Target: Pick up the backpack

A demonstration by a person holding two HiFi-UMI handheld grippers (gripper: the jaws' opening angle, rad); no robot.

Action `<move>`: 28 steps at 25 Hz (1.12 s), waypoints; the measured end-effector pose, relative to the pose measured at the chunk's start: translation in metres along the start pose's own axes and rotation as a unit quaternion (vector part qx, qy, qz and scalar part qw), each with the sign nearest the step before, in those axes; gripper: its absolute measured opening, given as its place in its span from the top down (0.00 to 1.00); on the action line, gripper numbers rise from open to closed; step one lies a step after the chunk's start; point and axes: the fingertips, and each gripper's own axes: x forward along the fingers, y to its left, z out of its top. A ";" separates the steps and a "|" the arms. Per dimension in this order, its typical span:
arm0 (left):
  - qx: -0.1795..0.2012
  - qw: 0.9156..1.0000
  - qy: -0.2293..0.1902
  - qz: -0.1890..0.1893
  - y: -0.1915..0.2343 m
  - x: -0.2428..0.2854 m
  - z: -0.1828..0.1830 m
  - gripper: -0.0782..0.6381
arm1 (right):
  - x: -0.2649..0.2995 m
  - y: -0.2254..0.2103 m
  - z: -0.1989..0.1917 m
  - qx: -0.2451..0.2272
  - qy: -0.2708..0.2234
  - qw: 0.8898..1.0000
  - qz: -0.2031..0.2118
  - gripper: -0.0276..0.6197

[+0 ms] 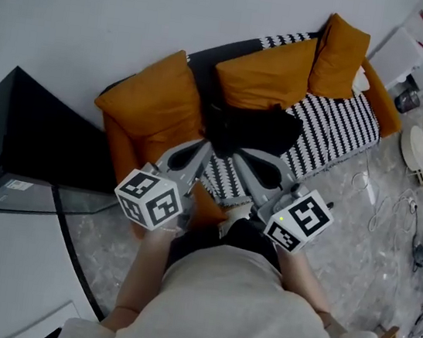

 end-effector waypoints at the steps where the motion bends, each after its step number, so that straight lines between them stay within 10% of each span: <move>1: -0.002 1.000 0.002 0.000 0.003 0.002 0.000 0.88 | 0.002 -0.002 -0.001 0.000 0.003 1.000 -0.002 0.95; 28: -0.057 0.996 0.064 0.022 0.061 0.069 -0.039 0.88 | 0.073 -0.083 -0.039 0.026 0.102 0.993 0.048 0.95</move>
